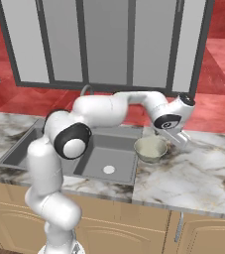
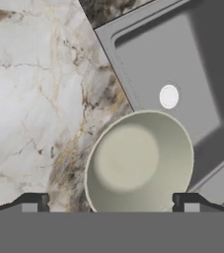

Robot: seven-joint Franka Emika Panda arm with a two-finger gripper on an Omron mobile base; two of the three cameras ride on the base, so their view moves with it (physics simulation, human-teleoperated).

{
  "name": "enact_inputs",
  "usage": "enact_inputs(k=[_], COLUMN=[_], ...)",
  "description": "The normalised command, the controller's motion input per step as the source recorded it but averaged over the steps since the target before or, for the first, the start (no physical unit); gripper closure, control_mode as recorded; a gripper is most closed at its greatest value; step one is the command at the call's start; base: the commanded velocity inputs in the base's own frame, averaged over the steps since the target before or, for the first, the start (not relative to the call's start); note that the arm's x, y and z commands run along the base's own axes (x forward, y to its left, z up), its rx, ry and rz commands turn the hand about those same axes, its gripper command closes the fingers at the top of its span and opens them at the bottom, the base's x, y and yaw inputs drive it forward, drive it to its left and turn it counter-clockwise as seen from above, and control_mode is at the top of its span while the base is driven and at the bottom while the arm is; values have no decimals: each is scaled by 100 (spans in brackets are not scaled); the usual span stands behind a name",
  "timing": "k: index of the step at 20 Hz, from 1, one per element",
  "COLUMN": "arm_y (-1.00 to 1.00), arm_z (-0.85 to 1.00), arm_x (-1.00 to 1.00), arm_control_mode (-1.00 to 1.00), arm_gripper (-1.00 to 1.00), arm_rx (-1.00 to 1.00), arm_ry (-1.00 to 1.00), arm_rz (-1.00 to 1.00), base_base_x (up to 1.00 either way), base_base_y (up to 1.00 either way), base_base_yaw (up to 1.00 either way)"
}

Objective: Rinse each bowl for a few seconds and place them down in the sink or on the counter.

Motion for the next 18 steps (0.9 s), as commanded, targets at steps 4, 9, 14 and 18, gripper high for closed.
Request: enact_inputs(k=[4, 9, 14, 18], arm_y=[32, 34, 41, 43], arm_z=[29, 27, 21, 20], arm_x=[-24, -18, -10, -6], arm_control_mode=[-100, -100, -100, -100], arm_gripper=[-100, -100, -100, -100], arm_rx=[-10, -12, -12, -11], arm_ry=[-12, -9, -8, -7], arm_rz=[0, 0, 0, 0], base_base_x=[0, 0, 0, 0], base_base_y=[0, 0, 0, 0], base_base_yaw=[0, 0, 0, 0])
